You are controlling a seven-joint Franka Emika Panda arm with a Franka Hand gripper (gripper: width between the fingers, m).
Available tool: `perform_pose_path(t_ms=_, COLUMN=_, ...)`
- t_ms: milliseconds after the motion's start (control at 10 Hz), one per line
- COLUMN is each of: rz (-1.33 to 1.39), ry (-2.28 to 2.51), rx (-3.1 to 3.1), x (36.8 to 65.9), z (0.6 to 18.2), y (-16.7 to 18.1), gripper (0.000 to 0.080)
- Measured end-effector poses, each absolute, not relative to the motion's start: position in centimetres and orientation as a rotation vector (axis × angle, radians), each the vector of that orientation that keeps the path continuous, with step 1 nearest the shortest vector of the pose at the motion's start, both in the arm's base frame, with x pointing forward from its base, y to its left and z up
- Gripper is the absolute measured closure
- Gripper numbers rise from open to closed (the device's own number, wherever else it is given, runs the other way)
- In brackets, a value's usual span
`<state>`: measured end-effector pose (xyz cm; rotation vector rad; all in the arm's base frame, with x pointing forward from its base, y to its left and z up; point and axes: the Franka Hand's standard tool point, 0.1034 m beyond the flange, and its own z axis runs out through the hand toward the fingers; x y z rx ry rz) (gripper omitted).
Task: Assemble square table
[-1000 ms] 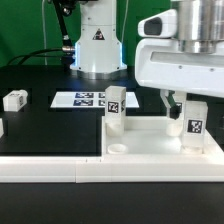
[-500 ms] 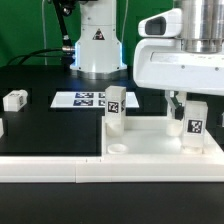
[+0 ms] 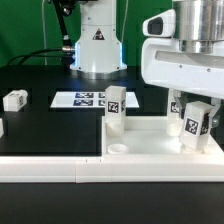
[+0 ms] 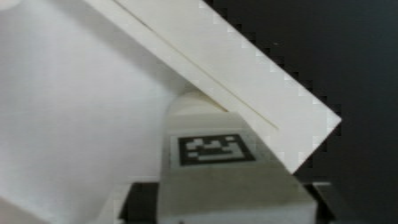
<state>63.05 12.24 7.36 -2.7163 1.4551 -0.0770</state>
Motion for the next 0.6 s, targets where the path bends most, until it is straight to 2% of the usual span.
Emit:
perform_pose_path(t_ms=400, rz=-0.012, ry=2.176, rx=-2.103, x=63.11, z=7.18, y=12.14, gripper=0.0506)
perform_pose_path(t_ms=600, rz=0.049, ry=2.342, rx=-1.751, x=62.99, z=7.05, y=11.85, gripper=0.0506)
